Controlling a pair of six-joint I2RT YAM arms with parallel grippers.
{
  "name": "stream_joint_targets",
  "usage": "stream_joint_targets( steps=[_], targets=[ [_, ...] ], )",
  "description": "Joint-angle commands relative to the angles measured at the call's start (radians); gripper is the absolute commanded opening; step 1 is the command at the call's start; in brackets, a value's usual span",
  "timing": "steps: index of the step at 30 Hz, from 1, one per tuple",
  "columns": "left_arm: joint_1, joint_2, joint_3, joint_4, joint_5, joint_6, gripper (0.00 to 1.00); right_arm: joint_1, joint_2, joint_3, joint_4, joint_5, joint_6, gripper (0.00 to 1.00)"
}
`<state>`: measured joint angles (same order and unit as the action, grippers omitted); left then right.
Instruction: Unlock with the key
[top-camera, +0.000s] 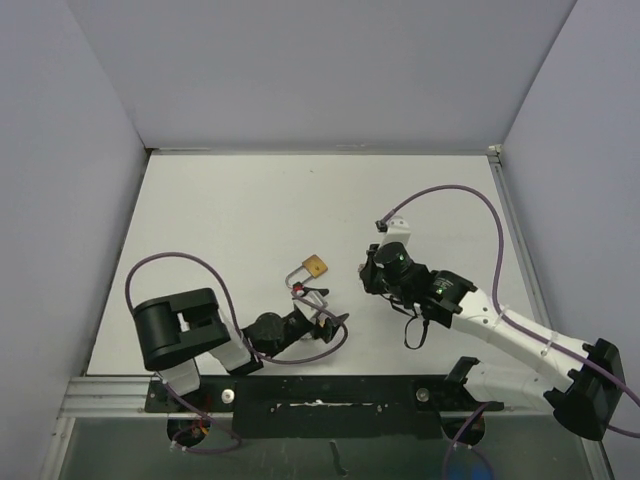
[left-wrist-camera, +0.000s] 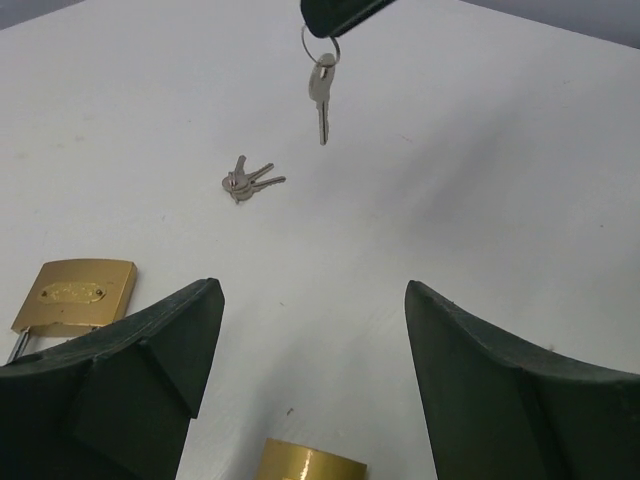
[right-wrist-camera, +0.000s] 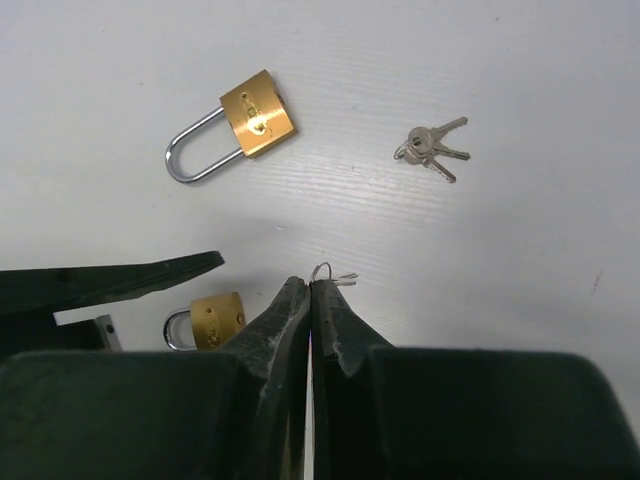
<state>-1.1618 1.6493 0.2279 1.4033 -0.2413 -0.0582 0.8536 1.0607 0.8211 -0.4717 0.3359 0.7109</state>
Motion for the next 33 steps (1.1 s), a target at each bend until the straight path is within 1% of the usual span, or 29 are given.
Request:
stream_joint_targets(
  steps=[1, 7, 11, 17, 21, 28, 33],
  targets=[
    [-0.019, 0.136, 0.055, 0.386, -0.037, 0.081, 0.70, 0.022, 0.000, 0.063, 0.040, -0.009, -0.022, 0.00],
    [-0.016, 0.196, 0.127, 0.397, 0.012, 0.075, 0.65, 0.064, -0.001, 0.085, 0.027, -0.002, -0.025, 0.00],
    [0.001, 0.180, 0.137, 0.398, 0.037, 0.060, 0.55, 0.093, -0.012, 0.089, 0.025, 0.004, -0.024, 0.00],
    [0.082, 0.136, 0.129, 0.398, 0.177, -0.051, 0.45, 0.133, -0.024, 0.089, 0.026, 0.014, -0.021, 0.00],
    [0.103, 0.120, 0.126, 0.397, 0.228, -0.060, 0.42, 0.150, -0.033, 0.082, 0.025, 0.021, -0.013, 0.00],
    [0.113, 0.124, 0.145, 0.396, 0.331, -0.075, 0.41, 0.166, -0.050, 0.062, 0.028, 0.029, -0.005, 0.00],
    [0.115, 0.118, 0.150, 0.396, 0.339, -0.082, 0.40, 0.171, -0.064, 0.053, 0.025, 0.029, -0.001, 0.00]
  ],
)
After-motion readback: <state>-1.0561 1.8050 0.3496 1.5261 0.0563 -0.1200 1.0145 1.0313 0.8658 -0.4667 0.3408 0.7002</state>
